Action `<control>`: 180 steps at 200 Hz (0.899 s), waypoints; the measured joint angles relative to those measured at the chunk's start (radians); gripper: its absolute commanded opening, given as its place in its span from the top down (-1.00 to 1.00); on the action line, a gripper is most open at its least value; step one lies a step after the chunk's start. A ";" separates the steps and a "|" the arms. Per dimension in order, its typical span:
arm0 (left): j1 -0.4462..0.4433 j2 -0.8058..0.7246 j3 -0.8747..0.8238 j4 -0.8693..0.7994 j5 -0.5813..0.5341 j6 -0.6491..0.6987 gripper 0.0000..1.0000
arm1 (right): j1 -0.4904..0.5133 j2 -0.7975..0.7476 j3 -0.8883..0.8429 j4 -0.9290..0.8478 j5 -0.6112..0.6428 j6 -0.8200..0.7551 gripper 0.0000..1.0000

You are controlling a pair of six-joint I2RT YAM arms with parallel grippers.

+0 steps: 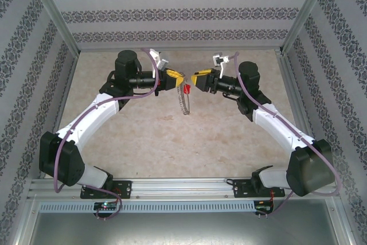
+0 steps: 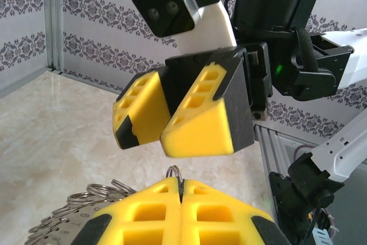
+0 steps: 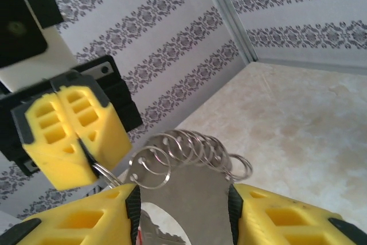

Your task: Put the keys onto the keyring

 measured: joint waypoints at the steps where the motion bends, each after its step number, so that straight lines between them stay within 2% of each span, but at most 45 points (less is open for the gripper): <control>1: 0.000 0.000 -0.001 0.001 0.000 0.000 1.00 | 0.001 0.000 0.000 0.003 -0.001 0.003 0.10; 39: 0.000 -0.003 -0.003 0.025 0.000 -0.015 1.00 | 0.014 0.000 0.000 0.051 -0.040 0.028 0.19; 126: 0.000 -0.024 -0.003 0.047 0.000 -0.034 1.00 | 0.034 0.018 0.000 0.078 -0.139 0.038 0.26; 150: 0.000 -0.025 -0.003 0.047 0.000 -0.034 1.00 | 0.042 0.031 0.000 0.082 -0.151 0.041 0.42; 180: 0.000 -0.026 -0.003 0.047 -0.001 -0.035 1.00 | 0.042 0.041 0.001 0.087 -0.163 0.043 0.79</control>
